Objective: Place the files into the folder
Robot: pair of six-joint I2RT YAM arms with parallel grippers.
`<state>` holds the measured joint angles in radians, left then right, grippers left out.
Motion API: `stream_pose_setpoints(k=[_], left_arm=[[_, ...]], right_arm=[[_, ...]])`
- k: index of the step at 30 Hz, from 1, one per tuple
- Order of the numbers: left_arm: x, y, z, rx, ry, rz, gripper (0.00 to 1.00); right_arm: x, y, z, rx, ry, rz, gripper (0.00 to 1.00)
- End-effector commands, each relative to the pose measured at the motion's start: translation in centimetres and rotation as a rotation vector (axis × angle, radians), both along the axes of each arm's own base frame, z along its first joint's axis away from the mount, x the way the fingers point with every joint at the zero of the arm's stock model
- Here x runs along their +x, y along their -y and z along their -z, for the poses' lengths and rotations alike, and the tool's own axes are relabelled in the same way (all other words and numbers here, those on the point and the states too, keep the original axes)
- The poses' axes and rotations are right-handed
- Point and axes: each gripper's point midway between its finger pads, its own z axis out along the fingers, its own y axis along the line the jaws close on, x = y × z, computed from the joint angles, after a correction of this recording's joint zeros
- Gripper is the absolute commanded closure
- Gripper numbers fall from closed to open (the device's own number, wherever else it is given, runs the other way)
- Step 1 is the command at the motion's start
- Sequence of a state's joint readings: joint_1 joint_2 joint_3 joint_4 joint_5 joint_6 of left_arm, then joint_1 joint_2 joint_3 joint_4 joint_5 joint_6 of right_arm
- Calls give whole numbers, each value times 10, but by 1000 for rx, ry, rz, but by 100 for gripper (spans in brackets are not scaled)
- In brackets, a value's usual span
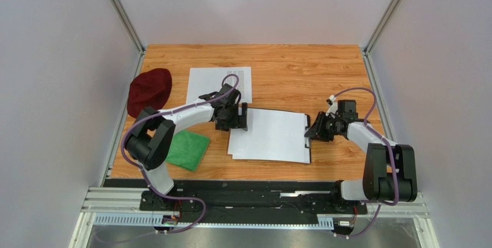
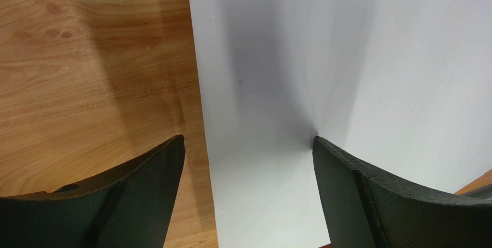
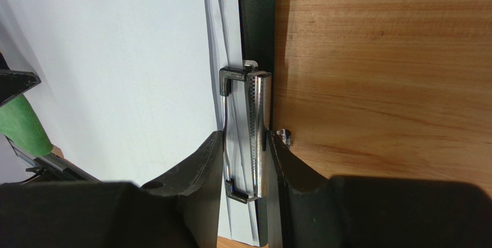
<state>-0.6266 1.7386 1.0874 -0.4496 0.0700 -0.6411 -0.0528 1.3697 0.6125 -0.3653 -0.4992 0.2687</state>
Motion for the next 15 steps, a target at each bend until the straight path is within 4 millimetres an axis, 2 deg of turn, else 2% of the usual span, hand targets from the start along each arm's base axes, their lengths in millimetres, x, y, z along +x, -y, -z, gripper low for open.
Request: stream_pose_setpoints(k=[1, 5, 9, 15], left_arm=[[7, 6, -32, -49, 66, 19, 10], [1, 15, -15, -72, 3, 36, 10], [3, 20, -10, -81, 5, 22, 10], [13, 5, 2, 2, 26, -40, 17]], right_arm=[[16, -5, -17, 17, 71, -19, 100], [16, -7, -19, 28, 74, -20, 100], [16, -9, -21, 39, 78, -20, 100], [14, -13, -24, 65, 95, -28, 100]])
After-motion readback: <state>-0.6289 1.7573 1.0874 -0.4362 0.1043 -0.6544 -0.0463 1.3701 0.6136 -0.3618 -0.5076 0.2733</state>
